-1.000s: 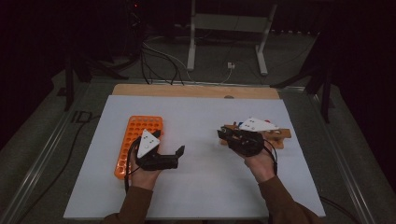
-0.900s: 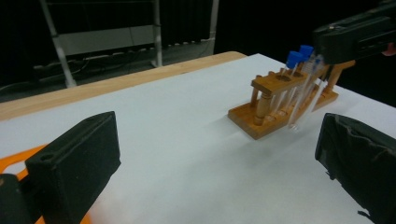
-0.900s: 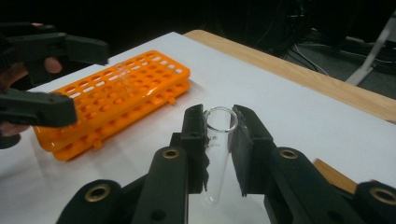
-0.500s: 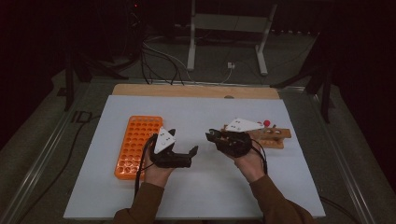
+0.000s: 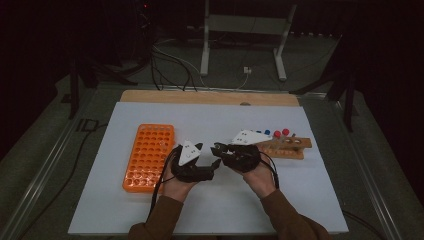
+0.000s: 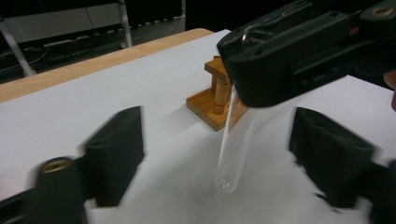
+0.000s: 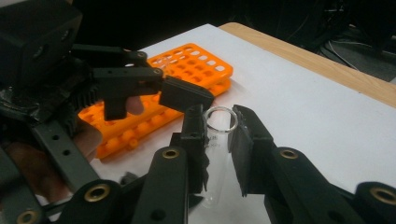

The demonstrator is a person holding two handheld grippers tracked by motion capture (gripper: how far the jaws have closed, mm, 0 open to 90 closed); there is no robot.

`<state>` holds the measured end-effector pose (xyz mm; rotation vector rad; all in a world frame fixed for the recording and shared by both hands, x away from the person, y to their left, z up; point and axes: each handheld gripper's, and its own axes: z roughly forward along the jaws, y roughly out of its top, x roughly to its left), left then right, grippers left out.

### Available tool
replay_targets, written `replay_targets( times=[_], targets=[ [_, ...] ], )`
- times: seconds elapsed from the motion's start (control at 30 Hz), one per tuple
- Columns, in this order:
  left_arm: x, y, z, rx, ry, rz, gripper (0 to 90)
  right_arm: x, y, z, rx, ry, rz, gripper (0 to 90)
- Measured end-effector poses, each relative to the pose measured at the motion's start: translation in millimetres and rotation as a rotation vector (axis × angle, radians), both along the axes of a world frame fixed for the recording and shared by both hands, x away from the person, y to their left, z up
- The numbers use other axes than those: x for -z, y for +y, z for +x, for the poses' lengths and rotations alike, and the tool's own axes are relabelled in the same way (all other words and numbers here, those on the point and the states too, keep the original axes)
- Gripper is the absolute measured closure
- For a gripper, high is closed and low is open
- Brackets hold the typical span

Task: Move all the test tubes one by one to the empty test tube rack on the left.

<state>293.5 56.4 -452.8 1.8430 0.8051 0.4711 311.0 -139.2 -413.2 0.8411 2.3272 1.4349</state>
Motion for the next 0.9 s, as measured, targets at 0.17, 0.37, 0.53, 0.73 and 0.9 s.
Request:
replay_targets(
  times=[0.17, 0.37, 0.53, 0.73, 0.9],
  targets=[
    [0.4, -0.2, -0.8, 0.040, 0.001, 0.006, 54.1, 0.1, 1.9, -1.8, -0.013, -0.001, 0.002, 76.1],
    [0.5, -0.4, -1.6, 0.073, 0.006, -0.004, 69.4, 0.9, 2.4, -2.4, -0.018, 0.003, 0.001, 76.1],
    [0.7, -0.9, -2.1, 0.090, 0.004, -0.012, 74.7, 2.8, 3.7, -3.5, -0.024, 0.008, -0.001, 76.2],
    [0.3, 0.1, -3.0, 0.094, -0.001, 0.009, 76.6, 2.1, 2.4, -4.5, -0.026, 0.006, 0.010, 71.7],
    [0.7, 4.5, -1.8, 0.069, 0.002, 0.003, 76.7, -0.5, -5.1, -4.1, -0.015, 0.002, 0.054, 53.8]
  ],
)
